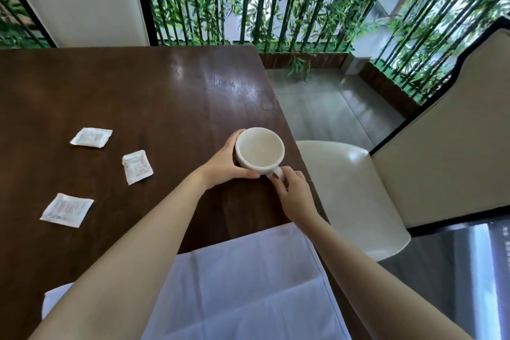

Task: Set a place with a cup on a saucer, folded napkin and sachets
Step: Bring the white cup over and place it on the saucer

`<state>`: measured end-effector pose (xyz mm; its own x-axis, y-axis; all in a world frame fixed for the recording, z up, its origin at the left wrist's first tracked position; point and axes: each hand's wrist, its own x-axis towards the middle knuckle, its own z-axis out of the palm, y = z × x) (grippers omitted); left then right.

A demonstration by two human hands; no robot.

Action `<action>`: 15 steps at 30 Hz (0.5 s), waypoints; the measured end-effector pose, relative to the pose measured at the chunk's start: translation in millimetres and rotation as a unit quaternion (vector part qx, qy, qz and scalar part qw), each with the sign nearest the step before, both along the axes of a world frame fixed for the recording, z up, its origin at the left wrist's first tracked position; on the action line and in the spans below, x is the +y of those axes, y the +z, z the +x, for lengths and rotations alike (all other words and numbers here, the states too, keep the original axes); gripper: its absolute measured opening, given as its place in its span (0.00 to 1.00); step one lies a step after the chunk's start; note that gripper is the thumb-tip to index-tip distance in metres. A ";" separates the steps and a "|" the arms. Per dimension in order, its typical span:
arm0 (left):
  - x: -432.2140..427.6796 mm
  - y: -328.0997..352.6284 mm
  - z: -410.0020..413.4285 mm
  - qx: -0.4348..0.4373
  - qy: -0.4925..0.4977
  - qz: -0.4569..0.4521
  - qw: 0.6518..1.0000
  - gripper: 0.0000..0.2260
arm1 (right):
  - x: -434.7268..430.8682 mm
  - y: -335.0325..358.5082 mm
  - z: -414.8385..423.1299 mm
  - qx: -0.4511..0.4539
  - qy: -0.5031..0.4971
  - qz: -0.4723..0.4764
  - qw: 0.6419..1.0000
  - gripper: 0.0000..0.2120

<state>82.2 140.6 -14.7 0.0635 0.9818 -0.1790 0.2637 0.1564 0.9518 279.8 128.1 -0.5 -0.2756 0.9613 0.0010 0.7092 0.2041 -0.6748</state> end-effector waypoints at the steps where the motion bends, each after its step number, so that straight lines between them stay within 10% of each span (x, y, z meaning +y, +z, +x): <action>1: -1.0 -1.4 0.4 -0.007 0.007 0.007 1.000 0.48 | 0.2 -0.1 0.3 0.005 0.002 -0.003 1.000 0.10; 15: -25.4 9.3 9.2 -0.019 0.069 0.007 0.997 0.45 | -4.8 6.2 2.5 0.054 -0.009 -0.093 0.994 0.12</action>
<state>91.3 115.2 -5.4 -0.0652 0.9840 -0.1659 0.2041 0.1759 0.9630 282.3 123.2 5.7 -0.2672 0.9521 -0.1487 0.6322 0.0567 -0.7727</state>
